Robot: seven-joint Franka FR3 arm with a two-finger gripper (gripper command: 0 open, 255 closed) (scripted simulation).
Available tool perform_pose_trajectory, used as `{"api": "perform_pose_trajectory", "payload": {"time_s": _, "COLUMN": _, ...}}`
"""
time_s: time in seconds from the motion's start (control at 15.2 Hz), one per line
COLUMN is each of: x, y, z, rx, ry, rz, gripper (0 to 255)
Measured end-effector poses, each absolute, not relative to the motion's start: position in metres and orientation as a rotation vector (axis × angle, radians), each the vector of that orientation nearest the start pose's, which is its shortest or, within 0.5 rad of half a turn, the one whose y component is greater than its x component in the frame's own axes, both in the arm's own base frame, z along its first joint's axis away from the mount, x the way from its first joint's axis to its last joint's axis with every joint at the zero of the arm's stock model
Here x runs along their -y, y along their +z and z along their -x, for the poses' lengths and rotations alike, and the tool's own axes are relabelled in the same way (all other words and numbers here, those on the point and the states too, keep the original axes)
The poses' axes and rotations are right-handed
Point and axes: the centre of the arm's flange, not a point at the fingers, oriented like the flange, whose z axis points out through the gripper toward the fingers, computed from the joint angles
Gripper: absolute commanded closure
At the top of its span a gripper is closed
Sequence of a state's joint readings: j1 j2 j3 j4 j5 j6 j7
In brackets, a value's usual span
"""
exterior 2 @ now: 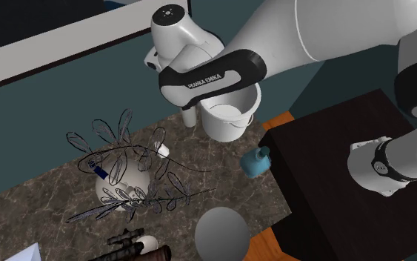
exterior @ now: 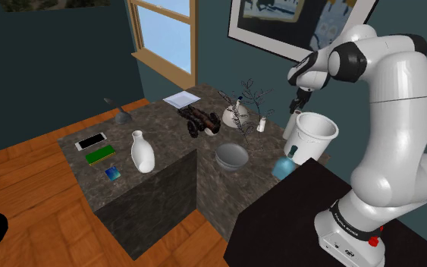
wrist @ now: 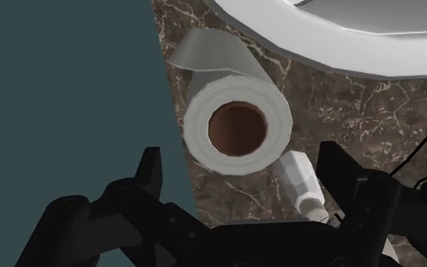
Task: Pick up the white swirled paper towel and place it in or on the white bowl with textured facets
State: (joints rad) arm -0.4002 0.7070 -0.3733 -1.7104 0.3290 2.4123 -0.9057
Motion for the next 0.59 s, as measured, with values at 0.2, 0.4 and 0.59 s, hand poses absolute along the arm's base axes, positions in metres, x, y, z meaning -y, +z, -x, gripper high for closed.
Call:
{"api": "perform_pose_trajectory", "payload": {"time_s": 0.2, "x": 0.455, "y": 0.193, "z": -0.505, "rx": -0.031, "ry": -0.049, "rz": 3.193, "gripper": 0}}
{"api": "perform_pose_trajectory", "payload": {"time_s": 0.4, "x": 0.456, "y": 0.176, "z": -0.506, "rx": -0.031, "ry": -0.048, "rz": 3.193, "gripper": 0}}
{"api": "perform_pose_trajectory", "payload": {"time_s": 0.59, "x": 0.456, "y": 0.173, "z": -0.505, "rx": -0.031, "ry": -0.049, "rz": 3.193, "gripper": 0}}
